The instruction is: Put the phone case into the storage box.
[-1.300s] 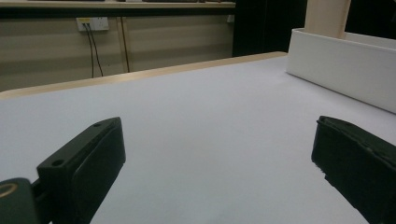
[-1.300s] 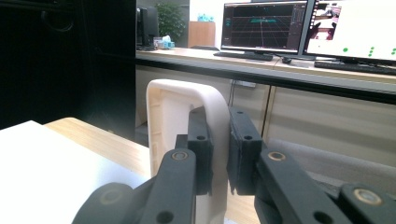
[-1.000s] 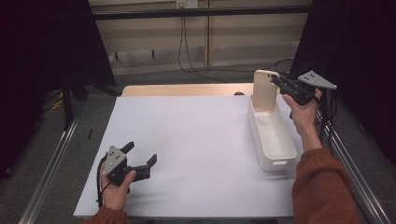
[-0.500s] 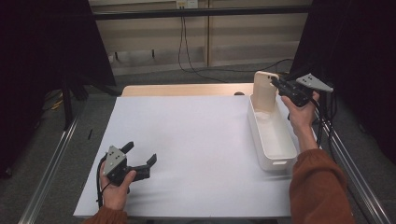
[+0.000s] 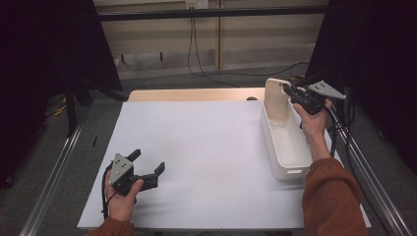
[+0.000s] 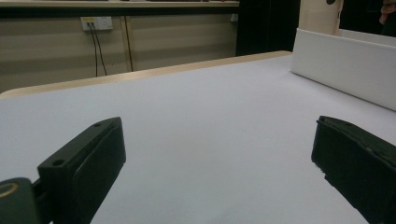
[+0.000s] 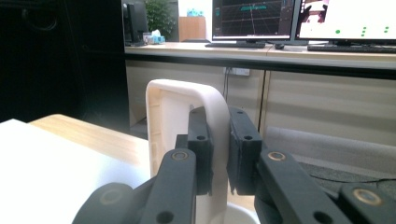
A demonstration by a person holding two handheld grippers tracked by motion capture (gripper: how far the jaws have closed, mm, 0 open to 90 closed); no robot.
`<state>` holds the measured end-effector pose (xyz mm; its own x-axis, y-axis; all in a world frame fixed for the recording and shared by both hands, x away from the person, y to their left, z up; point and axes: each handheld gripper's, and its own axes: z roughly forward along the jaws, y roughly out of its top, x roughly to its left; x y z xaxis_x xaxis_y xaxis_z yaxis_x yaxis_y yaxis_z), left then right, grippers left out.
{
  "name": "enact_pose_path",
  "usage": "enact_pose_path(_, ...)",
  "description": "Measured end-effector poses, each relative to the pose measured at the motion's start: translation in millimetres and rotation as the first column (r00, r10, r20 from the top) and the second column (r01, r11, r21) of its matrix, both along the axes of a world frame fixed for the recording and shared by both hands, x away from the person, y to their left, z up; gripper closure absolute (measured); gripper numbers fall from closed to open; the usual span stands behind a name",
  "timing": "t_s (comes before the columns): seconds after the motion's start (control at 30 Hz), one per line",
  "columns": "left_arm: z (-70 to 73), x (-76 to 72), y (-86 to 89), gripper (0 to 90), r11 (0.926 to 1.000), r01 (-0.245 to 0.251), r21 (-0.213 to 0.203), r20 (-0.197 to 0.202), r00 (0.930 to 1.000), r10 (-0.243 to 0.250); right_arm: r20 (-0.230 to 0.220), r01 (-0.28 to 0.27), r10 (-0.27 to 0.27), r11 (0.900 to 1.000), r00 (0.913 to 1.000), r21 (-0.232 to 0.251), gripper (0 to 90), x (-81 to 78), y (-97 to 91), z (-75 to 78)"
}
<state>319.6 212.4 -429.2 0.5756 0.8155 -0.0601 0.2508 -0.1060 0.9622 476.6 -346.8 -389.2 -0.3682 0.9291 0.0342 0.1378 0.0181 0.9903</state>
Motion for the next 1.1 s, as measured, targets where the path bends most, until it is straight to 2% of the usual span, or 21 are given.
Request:
enact_pose_path(0.53,-0.4,0.4,-0.7,3.2,0.9999,-0.011,-0.006,-0.002,0.9999,0.011,-0.031,-0.003,0.002,0.9996,0.9995,-0.029,80.9,3.1,-2.7,-8.1)
enact_pose_path(0.6,-0.3,0.6,-0.2,3.2,0.9999,-0.01,0.005,0.0,1.0,0.01,-0.041,-0.002,0.001,0.9995,0.9991,-0.03,80.4,3.8,-3.4,-7.5)
enact_pose_path(1.1,-0.6,1.2,-0.7,3.2,1.0,-0.003,0.006,-0.001,1.0,0.003,-0.105,0.024,-0.033,0.9955,0.9939,-0.092,74.6,10.0,-7.8,-7.4)
